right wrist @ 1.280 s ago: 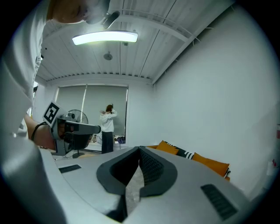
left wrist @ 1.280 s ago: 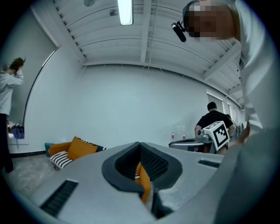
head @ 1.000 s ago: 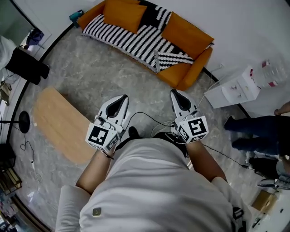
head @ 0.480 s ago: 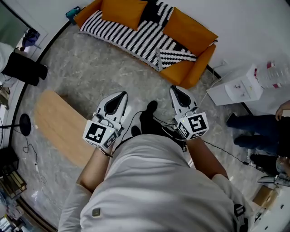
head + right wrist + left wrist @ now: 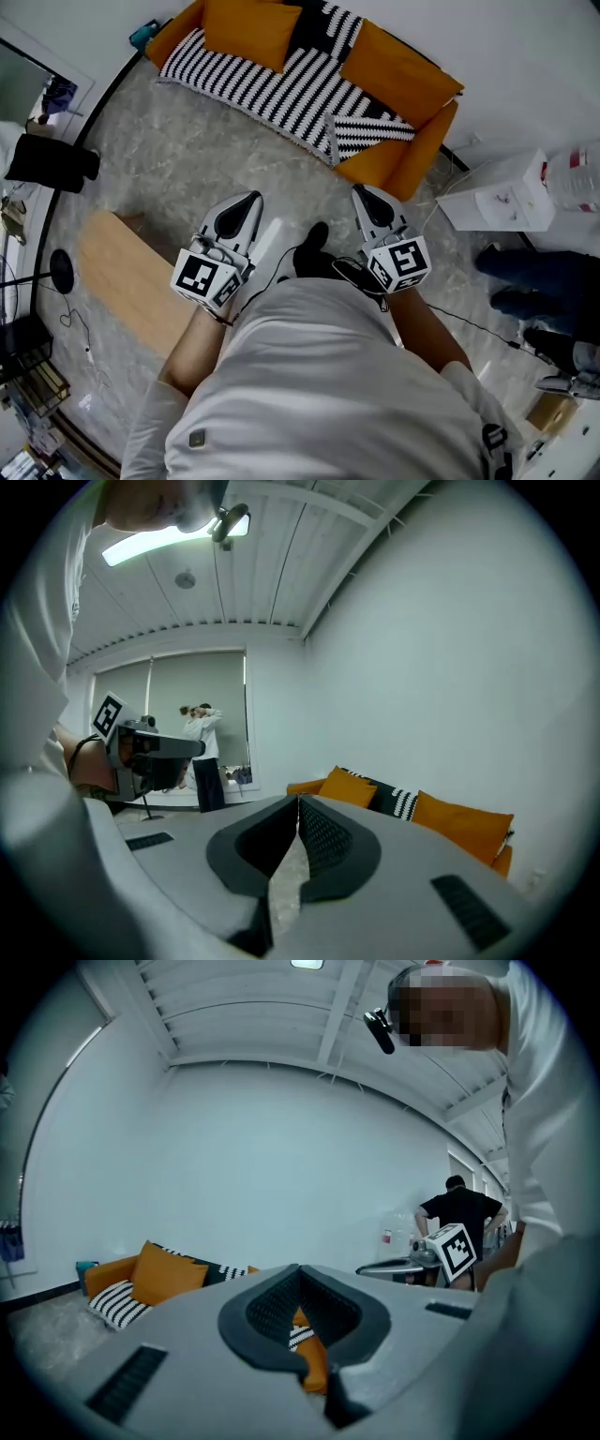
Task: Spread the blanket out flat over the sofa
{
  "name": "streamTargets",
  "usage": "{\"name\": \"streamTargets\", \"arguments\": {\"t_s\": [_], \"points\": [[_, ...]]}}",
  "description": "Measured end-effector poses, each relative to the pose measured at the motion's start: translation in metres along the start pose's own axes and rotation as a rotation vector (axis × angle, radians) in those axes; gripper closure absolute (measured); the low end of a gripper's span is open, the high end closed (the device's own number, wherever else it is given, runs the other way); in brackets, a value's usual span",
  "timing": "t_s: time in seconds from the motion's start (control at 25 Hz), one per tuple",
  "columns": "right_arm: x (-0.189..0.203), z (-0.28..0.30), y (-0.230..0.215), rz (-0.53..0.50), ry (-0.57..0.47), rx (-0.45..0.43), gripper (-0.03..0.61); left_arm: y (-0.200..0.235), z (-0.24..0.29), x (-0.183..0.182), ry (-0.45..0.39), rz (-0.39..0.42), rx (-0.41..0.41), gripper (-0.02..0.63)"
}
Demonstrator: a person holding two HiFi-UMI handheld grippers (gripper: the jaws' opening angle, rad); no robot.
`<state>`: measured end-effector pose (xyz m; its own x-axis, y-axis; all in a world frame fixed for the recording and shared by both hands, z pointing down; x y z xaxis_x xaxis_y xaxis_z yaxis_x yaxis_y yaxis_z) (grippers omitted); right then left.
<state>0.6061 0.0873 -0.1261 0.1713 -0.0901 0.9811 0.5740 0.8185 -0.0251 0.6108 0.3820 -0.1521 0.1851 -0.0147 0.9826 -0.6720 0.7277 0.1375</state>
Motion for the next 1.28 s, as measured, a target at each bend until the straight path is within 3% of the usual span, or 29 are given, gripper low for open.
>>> {"name": "streamTargets", "arguments": {"t_s": [0.32,0.64,0.96,1.28], "points": [[-0.010,0.040,-0.086,0.038,0.010,0.014,0.552,0.030,0.113,-0.026,0.033,0.016,0.055,0.604],[-0.013,0.041,-0.142,0.070,0.005,0.096,0.552,0.036,0.192,-0.045,0.036,0.067,0.146,0.604],[-0.016,0.059,-0.176,0.116,0.021,0.221,0.552,0.066,0.271,-0.058,0.053,0.071,0.294,0.604],[-0.029,0.121,-0.203,0.177,0.029,0.355,0.552,0.125,0.355,-0.080,0.090,0.104,0.456,0.604]]}}
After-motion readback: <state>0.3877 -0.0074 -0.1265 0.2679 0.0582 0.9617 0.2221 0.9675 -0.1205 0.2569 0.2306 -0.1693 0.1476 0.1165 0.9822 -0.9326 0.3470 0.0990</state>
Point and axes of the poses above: the fingertips, and each gripper's own axes: z forward along the fingers, y to its left, x out of its underside, the point moved 10 cm from there along -z, backward along the fingers, and after that the axes turned 1 degree about y, right-handed, at the moved point
